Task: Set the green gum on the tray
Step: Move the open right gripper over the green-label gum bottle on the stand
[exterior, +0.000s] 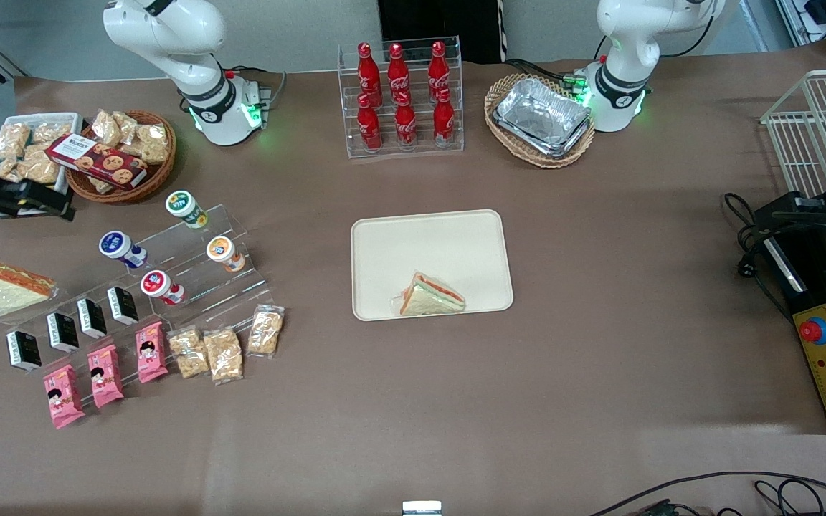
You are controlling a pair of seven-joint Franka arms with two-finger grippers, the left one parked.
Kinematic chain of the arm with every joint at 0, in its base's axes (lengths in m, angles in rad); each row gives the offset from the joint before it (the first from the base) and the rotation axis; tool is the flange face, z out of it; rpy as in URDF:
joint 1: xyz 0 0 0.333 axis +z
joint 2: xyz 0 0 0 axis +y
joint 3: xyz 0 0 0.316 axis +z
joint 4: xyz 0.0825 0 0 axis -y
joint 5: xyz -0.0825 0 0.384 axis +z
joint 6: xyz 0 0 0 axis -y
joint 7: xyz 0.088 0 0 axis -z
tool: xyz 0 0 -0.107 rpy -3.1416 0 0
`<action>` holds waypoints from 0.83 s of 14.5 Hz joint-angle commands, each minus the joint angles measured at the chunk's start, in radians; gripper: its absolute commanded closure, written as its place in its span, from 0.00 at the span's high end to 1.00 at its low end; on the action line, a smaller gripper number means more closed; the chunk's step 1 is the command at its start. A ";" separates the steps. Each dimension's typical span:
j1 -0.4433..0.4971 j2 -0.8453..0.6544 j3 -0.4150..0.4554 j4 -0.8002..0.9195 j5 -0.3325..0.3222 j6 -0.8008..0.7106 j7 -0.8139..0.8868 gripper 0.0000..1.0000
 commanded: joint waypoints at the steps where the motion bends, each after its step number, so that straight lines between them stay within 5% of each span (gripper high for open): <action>1: 0.088 -0.266 -0.001 -0.316 0.022 0.089 0.103 1.00; 5: 0.148 -0.426 0.001 -0.524 0.021 0.148 0.113 1.00; 12: 0.159 -0.397 -0.002 -0.560 0.010 0.196 0.094 1.00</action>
